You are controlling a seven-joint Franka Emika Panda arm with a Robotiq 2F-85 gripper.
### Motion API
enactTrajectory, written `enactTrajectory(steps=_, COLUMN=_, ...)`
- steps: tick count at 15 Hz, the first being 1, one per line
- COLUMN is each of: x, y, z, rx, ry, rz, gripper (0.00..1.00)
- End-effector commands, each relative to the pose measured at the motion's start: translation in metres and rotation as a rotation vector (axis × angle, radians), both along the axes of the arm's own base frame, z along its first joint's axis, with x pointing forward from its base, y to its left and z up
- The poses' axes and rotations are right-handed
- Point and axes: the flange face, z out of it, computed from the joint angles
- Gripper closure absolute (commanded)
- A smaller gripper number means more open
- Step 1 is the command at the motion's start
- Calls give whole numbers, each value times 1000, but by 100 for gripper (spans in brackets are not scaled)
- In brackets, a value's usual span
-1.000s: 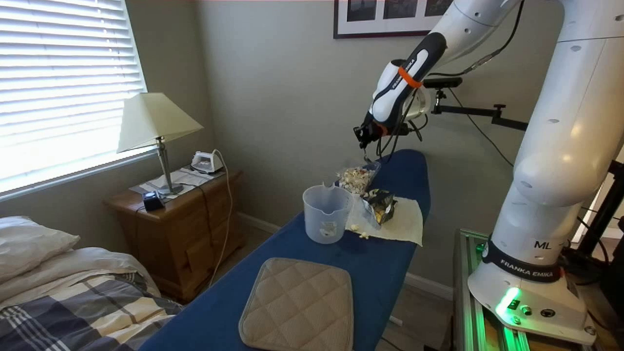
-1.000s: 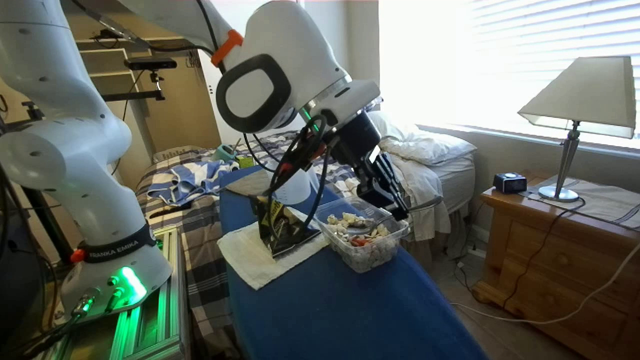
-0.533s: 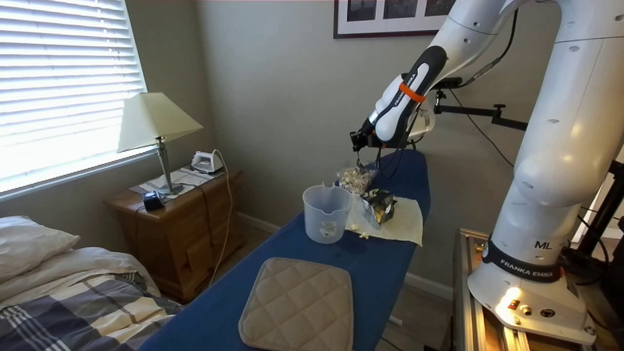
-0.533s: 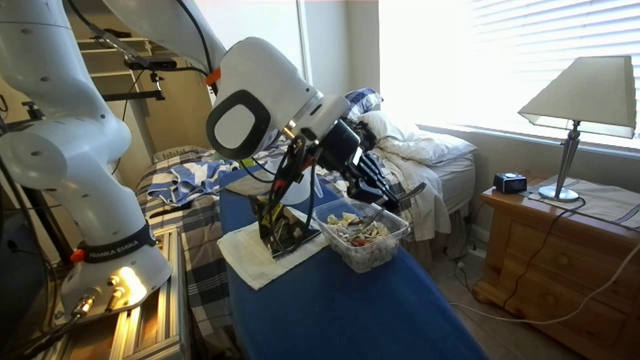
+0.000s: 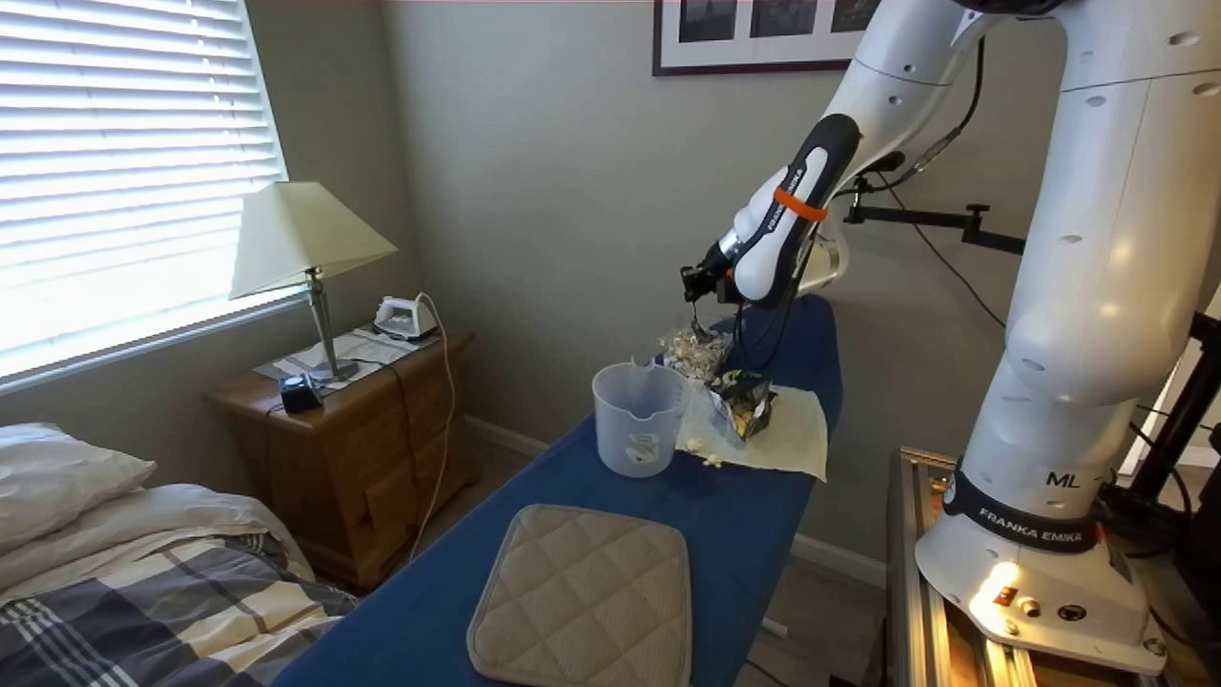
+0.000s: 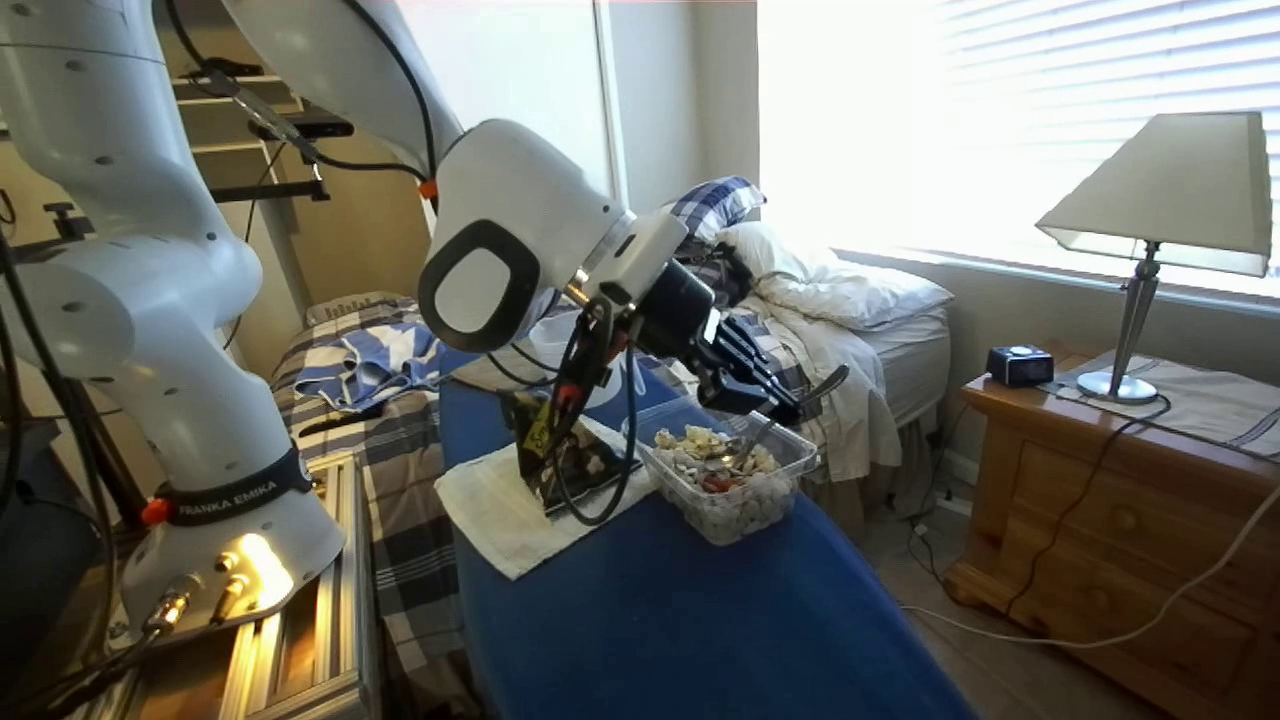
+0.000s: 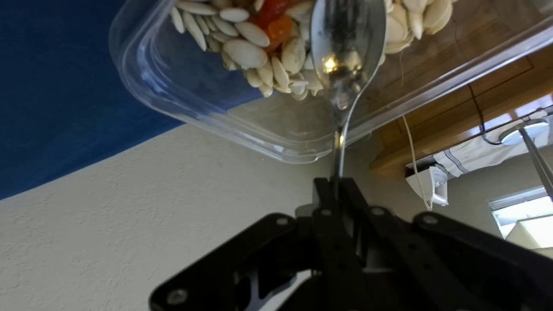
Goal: Get some of the contents of the clear bowl using the silver spoon
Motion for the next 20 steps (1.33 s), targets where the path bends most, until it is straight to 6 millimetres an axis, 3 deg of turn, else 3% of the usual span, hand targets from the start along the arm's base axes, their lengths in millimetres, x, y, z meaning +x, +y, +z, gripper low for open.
enactTrajectory(steps=1, x=-4, y=0, z=-14, rx=-13, ry=-2, rz=12, gripper=98)
enactTrajectory(steps=13, x=-3, y=-4, z=-31, rx=48, ry=111, rz=-25, gripper=98)
enactTrajectory(steps=20, x=8, y=-20, z=-27, rx=83, ry=153, rz=-90, gripper=98)
